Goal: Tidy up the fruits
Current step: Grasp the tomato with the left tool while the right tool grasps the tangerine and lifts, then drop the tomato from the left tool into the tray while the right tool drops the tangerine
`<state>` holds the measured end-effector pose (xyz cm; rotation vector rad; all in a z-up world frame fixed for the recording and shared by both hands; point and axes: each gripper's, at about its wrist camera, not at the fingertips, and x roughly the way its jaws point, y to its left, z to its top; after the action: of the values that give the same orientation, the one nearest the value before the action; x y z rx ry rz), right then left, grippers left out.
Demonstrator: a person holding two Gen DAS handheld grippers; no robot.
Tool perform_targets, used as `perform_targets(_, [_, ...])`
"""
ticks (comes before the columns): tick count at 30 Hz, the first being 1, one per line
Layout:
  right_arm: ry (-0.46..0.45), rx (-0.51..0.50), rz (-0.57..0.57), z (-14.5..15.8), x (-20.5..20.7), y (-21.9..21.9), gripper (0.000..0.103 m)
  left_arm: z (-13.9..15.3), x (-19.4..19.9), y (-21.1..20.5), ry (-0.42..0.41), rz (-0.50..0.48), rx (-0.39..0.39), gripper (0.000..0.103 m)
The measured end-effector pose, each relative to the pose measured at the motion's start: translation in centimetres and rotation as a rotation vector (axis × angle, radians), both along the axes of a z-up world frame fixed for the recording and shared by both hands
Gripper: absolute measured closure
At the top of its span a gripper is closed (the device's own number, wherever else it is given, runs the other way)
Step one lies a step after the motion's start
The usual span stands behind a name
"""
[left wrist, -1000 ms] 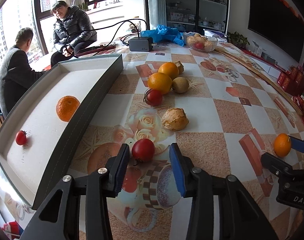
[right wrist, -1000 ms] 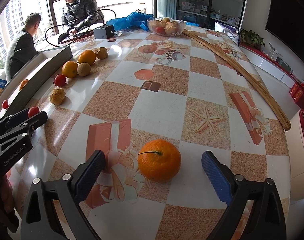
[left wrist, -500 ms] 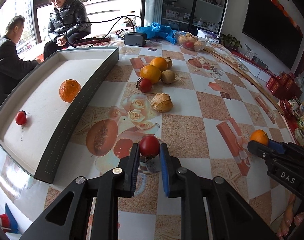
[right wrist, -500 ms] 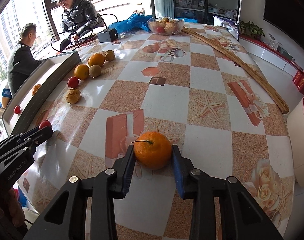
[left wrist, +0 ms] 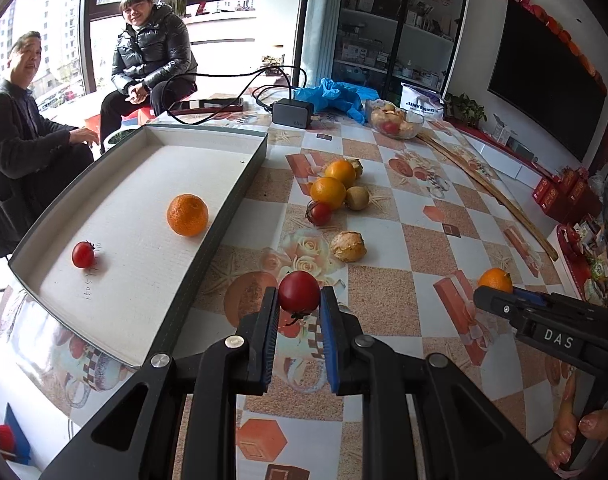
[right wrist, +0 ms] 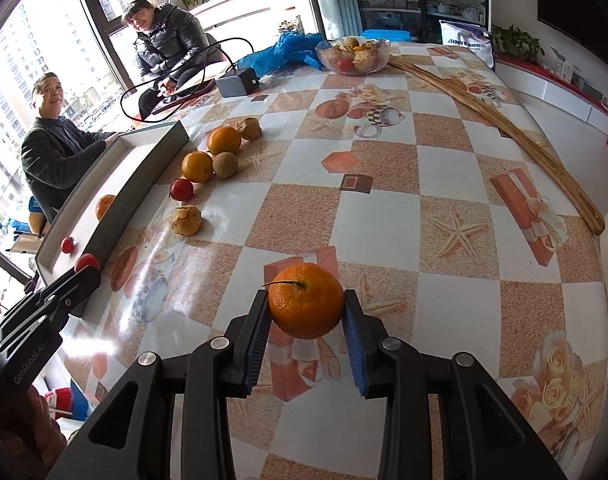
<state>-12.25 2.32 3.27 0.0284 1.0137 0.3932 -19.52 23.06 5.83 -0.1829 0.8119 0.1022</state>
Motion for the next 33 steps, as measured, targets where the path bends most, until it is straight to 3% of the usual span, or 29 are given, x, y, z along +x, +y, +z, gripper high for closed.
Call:
perform_targets(9, [0.029,0.074,0.079,1.7,2.4,4.4,0.066,1.4,-0.2,5.3,-0.013,0.096,0.031,0.081])
perform_targets(25, [0.063,0.11,0.279,2.9,6.0,17.9,0.066,-0.3,1.8,13.5,0.051,0.26,0.089,0.081])
perform_targets(33, [0.072,0.11,0.345,2.2,7.6,23.7,0.066,-2.3,2.5,15.8,0.091,0.319,0.077,0.081])
